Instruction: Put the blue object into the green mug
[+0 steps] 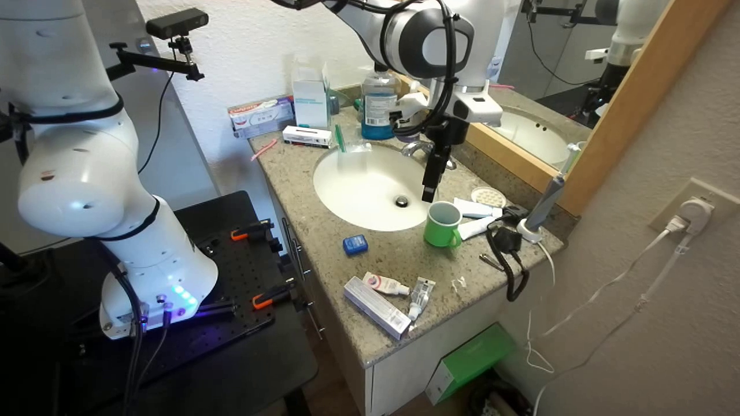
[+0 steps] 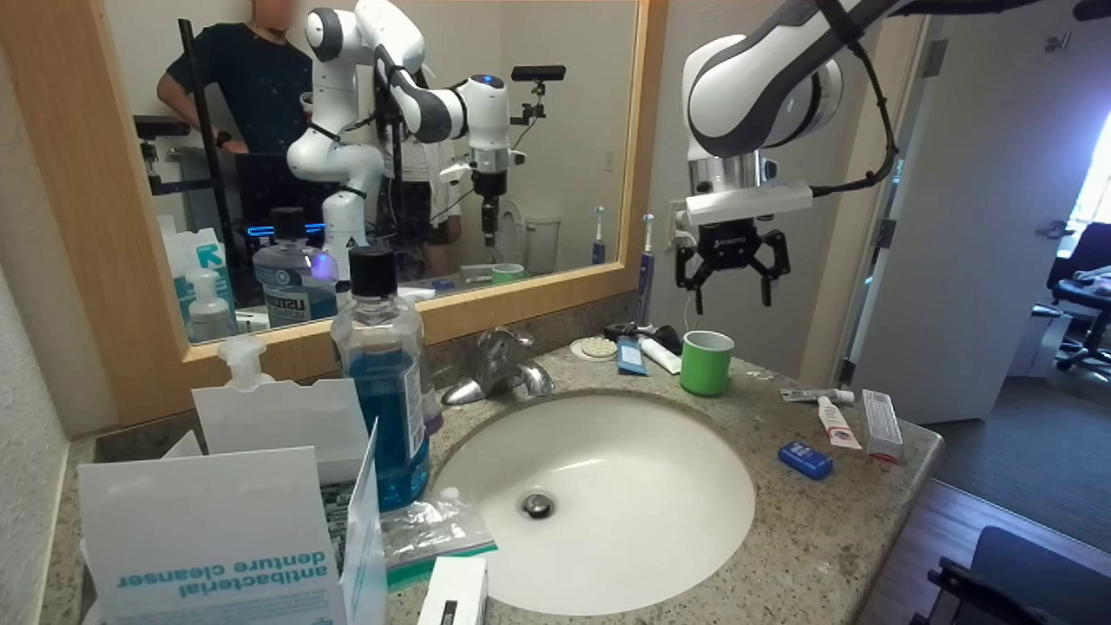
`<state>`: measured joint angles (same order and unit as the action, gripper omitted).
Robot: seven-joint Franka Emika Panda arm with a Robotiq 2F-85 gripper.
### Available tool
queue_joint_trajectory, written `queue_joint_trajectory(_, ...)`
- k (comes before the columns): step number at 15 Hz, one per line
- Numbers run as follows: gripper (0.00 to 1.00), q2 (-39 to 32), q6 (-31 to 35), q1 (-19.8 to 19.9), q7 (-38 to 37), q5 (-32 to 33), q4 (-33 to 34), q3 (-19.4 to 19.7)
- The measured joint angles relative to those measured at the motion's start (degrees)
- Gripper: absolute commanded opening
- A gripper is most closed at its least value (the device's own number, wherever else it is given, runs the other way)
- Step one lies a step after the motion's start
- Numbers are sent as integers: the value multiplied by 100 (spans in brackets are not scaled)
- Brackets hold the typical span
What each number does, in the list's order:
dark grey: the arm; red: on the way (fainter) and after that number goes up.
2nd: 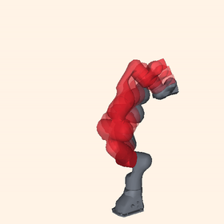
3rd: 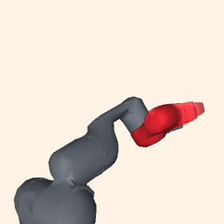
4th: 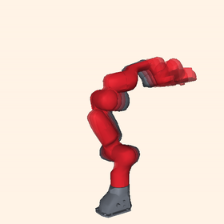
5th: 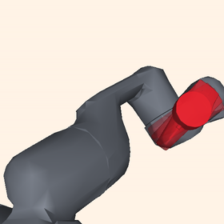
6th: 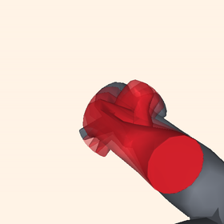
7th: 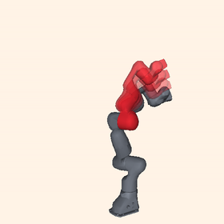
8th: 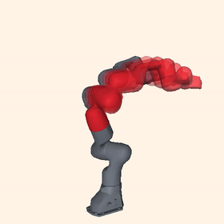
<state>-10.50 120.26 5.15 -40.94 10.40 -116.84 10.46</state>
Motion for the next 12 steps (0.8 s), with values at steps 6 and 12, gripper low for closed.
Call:
queue_joint_trajectory(6, 100, 602, 538, -100, 0, 559, -848, -62)
queue_joint_trajectory(12, 100, 1145, 923, -108, -2, 972, -1538, -133)
